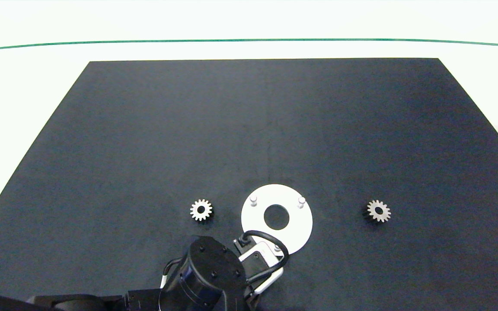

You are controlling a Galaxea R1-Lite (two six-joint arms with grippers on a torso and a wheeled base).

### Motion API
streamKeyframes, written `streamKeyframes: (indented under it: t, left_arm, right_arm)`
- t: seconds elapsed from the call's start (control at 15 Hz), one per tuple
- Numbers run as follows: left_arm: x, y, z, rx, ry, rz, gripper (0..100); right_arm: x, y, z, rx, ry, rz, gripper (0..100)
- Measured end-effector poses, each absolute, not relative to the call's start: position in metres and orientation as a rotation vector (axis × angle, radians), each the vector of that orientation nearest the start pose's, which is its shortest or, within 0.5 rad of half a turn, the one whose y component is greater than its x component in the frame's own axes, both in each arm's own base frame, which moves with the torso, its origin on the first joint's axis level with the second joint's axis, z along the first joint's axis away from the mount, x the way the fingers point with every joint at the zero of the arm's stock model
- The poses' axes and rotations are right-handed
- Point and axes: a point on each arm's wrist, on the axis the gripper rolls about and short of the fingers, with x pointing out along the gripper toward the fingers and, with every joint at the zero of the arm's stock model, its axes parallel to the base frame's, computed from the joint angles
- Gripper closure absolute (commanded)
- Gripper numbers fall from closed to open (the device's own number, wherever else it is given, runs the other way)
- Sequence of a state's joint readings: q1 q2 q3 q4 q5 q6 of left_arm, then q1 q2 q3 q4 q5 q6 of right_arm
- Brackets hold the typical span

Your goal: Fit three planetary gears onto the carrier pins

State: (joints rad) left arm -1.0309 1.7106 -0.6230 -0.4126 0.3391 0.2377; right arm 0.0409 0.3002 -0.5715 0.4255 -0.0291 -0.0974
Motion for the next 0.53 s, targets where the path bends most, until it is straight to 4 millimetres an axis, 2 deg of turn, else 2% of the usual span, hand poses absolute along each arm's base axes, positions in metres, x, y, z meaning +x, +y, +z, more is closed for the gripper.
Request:
streamKeyframes:
  t: [0.53]
  left_arm:
    - [0.1439,-0.2270,0.1142,0.662,0.456,-0.734,75]
  right_arm:
    - [-0.0376,-0.0022,0.1929,-0.103,0.151,0.017,0]
